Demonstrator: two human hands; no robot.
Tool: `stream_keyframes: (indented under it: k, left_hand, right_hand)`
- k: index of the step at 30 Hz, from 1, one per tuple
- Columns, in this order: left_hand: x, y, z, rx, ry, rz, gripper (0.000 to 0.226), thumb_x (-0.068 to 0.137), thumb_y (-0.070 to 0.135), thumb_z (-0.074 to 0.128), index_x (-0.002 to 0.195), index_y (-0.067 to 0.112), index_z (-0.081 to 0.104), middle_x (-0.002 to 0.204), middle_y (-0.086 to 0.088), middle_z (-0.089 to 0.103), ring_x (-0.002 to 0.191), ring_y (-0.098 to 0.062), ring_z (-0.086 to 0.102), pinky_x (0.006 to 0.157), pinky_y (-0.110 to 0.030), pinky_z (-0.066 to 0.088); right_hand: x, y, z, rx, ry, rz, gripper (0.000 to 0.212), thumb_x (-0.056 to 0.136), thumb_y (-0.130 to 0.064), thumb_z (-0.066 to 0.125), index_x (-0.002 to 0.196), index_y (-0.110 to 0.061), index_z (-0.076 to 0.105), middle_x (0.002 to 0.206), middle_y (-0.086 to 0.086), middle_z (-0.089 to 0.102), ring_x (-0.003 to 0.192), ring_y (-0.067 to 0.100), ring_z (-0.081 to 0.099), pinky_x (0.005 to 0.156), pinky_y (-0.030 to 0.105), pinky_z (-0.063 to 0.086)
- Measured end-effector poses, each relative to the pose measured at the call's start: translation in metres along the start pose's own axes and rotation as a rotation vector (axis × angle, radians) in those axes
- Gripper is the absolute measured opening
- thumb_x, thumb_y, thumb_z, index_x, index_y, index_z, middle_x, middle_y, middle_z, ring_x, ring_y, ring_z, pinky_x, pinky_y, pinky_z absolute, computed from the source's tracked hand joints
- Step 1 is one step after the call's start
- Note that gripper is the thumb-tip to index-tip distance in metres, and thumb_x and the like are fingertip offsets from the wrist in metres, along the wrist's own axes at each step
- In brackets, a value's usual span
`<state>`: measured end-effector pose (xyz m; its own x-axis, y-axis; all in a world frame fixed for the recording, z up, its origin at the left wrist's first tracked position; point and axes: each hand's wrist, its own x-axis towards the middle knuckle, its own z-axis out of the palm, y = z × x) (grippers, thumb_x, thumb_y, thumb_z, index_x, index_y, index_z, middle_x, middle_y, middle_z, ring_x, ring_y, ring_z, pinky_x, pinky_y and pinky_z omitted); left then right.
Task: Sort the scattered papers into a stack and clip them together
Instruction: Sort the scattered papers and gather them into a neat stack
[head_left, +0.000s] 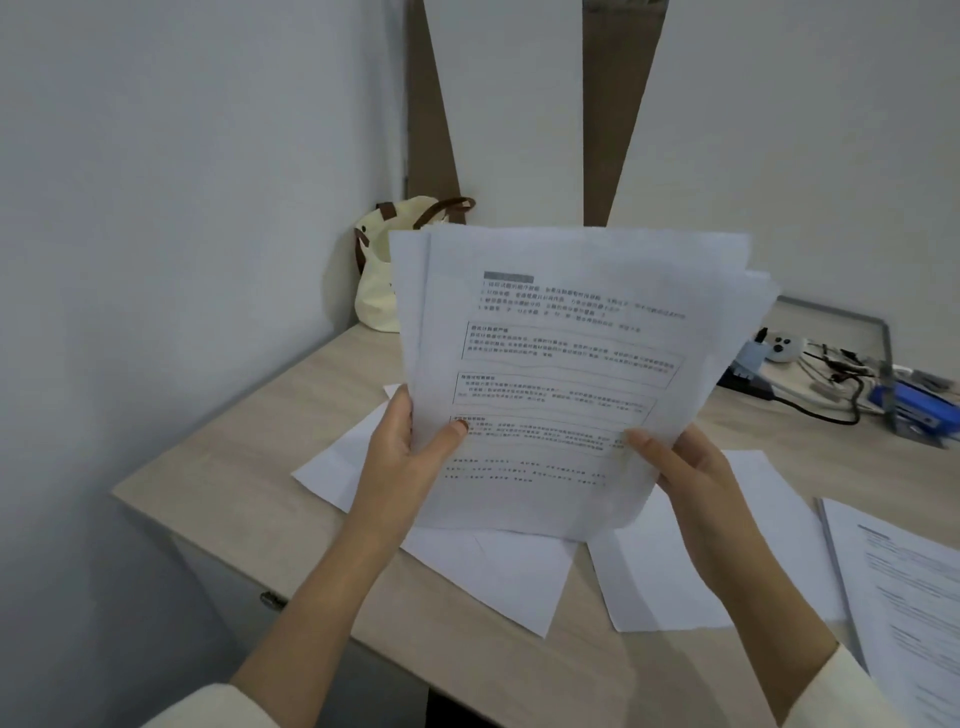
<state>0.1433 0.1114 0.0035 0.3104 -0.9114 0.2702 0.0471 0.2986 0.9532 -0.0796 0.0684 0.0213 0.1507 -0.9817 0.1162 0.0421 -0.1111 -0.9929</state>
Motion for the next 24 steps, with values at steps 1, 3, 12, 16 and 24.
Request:
stream_keyframes:
  k: [1, 3, 12, 16, 24]
  left_hand:
    - [0.001, 0.002, 0.000, 0.004, 0.015, 0.018, 0.032, 0.086, 0.005, 0.060, 0.106, 0.030, 0.055, 0.108, 0.014, 0.066, 0.100, -0.001, 0.063, 0.083, -0.018, 0.052]
    - [0.000, 0.002, -0.002, 0.002, 0.049, 0.044, 0.029, 0.084, 0.009, 0.064, 0.102, 0.030, 0.055, 0.100, 0.016, 0.067, 0.095, 0.000, 0.064, 0.078, -0.018, 0.053]
    - [-0.020, -0.017, 0.001, 0.079, 0.063, -0.103, 0.034, 0.088, 0.007, 0.058, 0.102, 0.037, 0.054, 0.105, 0.017, 0.065, 0.098, -0.001, 0.062, 0.084, -0.023, 0.051]
    - [-0.024, -0.019, 0.000, 0.066, 0.091, -0.094, 0.026, 0.084, 0.018, 0.064, 0.106, 0.028, 0.054, 0.107, 0.010, 0.066, 0.099, -0.007, 0.063, 0.081, -0.028, 0.052]
    - [-0.030, -0.010, 0.020, 0.140, 0.058, -0.116, 0.026, 0.091, 0.010, 0.053, 0.098, 0.034, 0.054, 0.105, 0.015, 0.064, 0.096, -0.003, 0.062, 0.078, -0.021, 0.051]
  right_hand:
    - [0.000, -0.002, 0.000, 0.015, 0.009, -0.014, 0.033, 0.087, -0.015, 0.056, 0.120, -0.020, 0.061, 0.112, -0.011, 0.070, 0.101, 0.006, 0.065, 0.083, 0.025, 0.049]
    - [0.000, -0.002, -0.002, 0.025, 0.019, -0.027, 0.031, 0.087, -0.016, 0.056, 0.118, -0.021, 0.061, 0.113, -0.009, 0.070, 0.103, 0.008, 0.065, 0.087, 0.028, 0.049]
    - [-0.012, 0.028, 0.004, -0.053, 0.010, 0.085, 0.028, 0.090, -0.013, 0.054, 0.115, -0.026, 0.061, 0.109, -0.014, 0.070, 0.097, -0.001, 0.065, 0.077, 0.021, 0.049]
    - [-0.015, 0.028, 0.004, -0.038, 0.072, 0.074, 0.028, 0.088, -0.008, 0.055, 0.112, -0.024, 0.059, 0.109, -0.012, 0.068, 0.095, -0.002, 0.064, 0.084, 0.027, 0.048]
    - [-0.025, 0.020, -0.010, -0.114, 0.090, 0.124, 0.020, 0.093, -0.015, 0.050, 0.104, -0.024, 0.063, 0.104, -0.008, 0.071, 0.095, 0.010, 0.066, 0.075, 0.025, 0.049]
